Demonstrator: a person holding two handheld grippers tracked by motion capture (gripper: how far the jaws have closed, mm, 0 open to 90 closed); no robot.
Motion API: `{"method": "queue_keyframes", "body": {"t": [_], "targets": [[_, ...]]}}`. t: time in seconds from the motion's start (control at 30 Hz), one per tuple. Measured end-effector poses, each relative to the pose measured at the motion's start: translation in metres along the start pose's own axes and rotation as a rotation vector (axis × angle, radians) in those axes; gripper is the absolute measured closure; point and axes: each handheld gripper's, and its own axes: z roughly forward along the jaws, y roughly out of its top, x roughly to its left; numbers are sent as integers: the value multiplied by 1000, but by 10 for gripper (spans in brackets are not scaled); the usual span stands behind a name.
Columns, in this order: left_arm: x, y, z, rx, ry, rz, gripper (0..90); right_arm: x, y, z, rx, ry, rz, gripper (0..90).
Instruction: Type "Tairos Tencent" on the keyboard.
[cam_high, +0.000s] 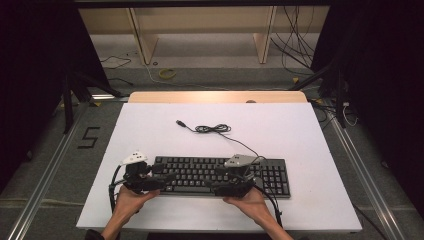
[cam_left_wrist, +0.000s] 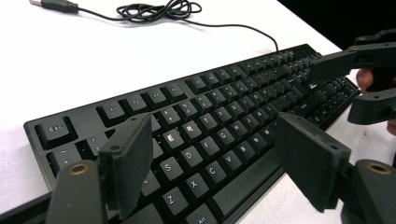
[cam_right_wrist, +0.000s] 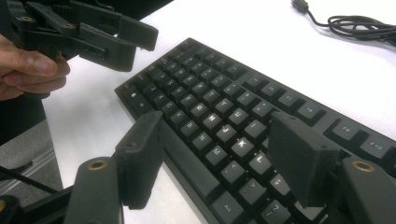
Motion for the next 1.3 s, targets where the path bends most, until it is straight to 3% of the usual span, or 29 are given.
{"method": "queue_keyframes", "body": {"t": [0.53,1.3], "targets": [[-4,-2,-6,-24,9,17,278,5,3,12,25,22,-4,420],[-6,-8,-12,-24,6,25,268,17,-4,35,103,50,-56,777]]}}
